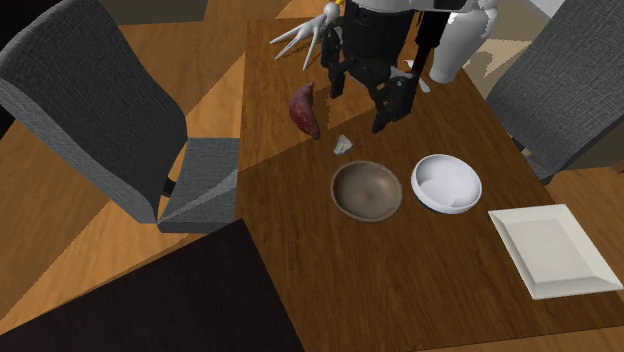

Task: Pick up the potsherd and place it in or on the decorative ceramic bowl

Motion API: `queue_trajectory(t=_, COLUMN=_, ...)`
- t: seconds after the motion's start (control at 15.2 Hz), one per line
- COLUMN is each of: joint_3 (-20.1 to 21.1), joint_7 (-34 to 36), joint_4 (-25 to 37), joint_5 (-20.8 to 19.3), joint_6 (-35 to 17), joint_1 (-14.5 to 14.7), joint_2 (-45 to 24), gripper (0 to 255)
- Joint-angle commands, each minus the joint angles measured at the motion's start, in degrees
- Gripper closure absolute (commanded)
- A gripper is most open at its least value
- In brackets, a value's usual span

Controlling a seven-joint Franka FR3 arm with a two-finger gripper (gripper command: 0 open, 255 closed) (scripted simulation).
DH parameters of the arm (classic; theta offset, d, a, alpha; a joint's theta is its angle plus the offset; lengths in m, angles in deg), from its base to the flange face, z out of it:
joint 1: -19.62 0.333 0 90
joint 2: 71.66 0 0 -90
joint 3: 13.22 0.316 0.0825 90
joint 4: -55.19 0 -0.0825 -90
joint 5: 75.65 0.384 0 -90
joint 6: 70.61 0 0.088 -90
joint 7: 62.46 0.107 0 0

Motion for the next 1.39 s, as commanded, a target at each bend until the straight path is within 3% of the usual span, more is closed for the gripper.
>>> queue_trajectory(t=0.0, joint_3=0.8, joint_7=2.5, joint_4=2.5, joint_5=-1.9, joint_6=-1.2, joint_1=0.5, joint_2=-4.6, gripper=0)
queue_trajectory(t=0.53, joint_3=1.0, joint_7=11.4, joint_4=14.6, joint_5=-9.7, joint_6=-3.4, joint_1=5.0, joint_2=-23.3, gripper=0)
queue_trajectory(t=1.12, joint_3=-1.7, joint_7=16.9, joint_4=34.0, joint_5=-14.9, joint_6=-0.7, joint_1=12.2, joint_2=-44.5, gripper=0)
queue_trajectory(t=1.32, joint_3=-2.0, joint_7=17.1, joint_4=34.0, joint_5=-15.1, joint_6=-1.8, joint_1=12.4, joint_2=-45.7, gripper=0)
